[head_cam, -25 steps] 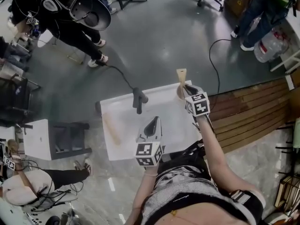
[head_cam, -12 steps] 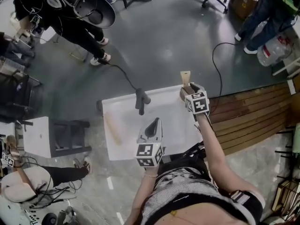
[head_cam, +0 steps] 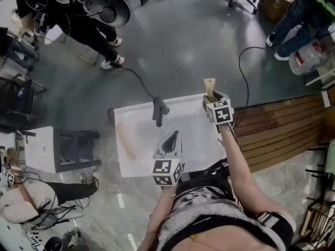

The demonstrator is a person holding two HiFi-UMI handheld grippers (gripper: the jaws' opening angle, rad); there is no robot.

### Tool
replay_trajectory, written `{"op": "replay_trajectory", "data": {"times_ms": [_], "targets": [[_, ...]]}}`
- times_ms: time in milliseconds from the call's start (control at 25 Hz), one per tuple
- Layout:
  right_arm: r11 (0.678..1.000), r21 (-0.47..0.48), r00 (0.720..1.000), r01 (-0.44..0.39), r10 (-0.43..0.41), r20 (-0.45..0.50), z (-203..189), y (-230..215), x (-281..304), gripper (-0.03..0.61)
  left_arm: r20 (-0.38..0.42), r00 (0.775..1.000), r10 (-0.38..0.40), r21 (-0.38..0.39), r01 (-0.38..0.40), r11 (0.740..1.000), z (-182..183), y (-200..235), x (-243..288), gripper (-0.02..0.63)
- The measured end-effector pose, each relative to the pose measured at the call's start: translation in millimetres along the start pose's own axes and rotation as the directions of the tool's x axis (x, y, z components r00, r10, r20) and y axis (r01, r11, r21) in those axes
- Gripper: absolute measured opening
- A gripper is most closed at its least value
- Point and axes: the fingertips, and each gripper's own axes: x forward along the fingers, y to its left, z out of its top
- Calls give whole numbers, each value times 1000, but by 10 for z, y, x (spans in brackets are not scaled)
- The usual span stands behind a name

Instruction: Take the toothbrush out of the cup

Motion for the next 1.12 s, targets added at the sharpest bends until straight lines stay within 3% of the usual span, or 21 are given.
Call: {"op": "replay_trajectory", "data": {"times_ms": [200,1120], "targets": [[999,-24,1000,21,-21,14,-5,-47,-24,126,5,1000,4,-2,-4,1000,5,20,-5,0],[1000,-20,996,-14,16,85,20,-41,-134,117,28,1000,5,-1,-5,1000,31,0,-61,0]]}}
